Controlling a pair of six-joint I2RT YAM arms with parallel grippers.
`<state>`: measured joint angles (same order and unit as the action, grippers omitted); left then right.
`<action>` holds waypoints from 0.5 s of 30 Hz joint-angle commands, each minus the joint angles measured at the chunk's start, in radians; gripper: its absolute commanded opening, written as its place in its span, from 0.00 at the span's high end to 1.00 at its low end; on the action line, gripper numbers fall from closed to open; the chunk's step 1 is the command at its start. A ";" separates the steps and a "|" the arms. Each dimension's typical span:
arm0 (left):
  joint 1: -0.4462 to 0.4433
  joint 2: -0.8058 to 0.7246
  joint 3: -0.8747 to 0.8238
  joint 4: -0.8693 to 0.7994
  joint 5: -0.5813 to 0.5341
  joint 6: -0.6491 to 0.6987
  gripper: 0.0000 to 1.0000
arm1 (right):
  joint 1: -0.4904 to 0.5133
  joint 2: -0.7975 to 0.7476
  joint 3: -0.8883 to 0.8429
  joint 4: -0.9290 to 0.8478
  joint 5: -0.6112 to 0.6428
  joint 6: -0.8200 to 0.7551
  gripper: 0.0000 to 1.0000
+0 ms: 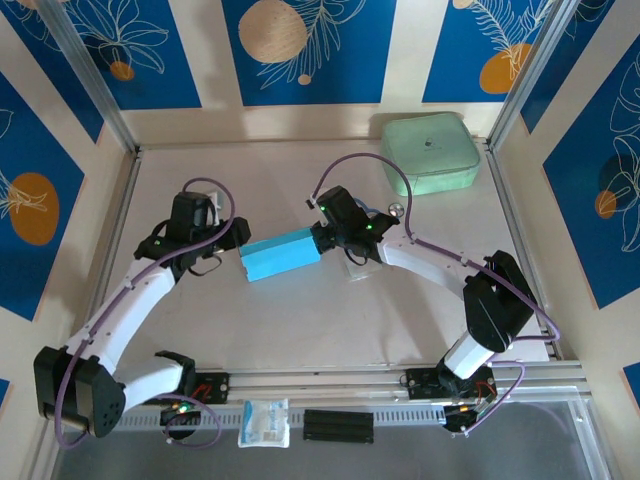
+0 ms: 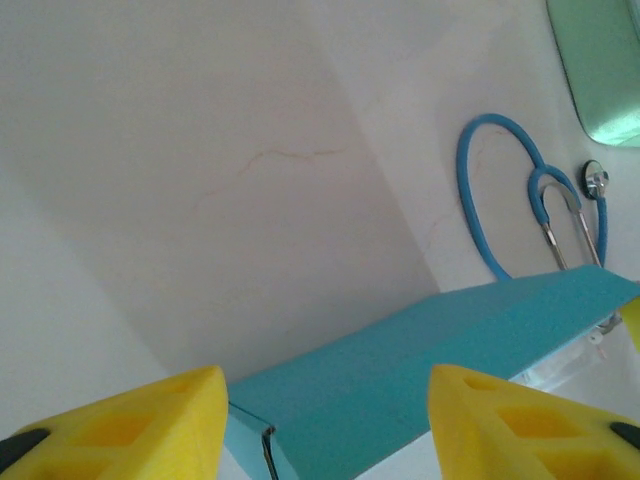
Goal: Fold the paper box
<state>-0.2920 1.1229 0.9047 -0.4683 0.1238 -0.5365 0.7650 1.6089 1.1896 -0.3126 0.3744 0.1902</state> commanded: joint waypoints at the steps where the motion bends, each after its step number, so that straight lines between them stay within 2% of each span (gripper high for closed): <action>1: 0.017 -0.036 -0.057 0.026 0.082 -0.086 0.44 | 0.007 0.025 0.020 -0.045 0.007 -0.007 0.97; 8: 0.033 -0.041 -0.156 0.101 0.105 -0.153 0.44 | 0.010 0.027 0.017 -0.043 -0.003 -0.005 0.97; 15: 0.040 -0.051 -0.198 0.132 0.111 -0.169 0.52 | 0.014 0.029 0.016 -0.046 -0.001 -0.002 0.97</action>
<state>-0.2615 1.0805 0.7406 -0.3256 0.2173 -0.6918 0.7670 1.6146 1.1896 -0.3077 0.3775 0.1902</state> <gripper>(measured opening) 0.486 0.048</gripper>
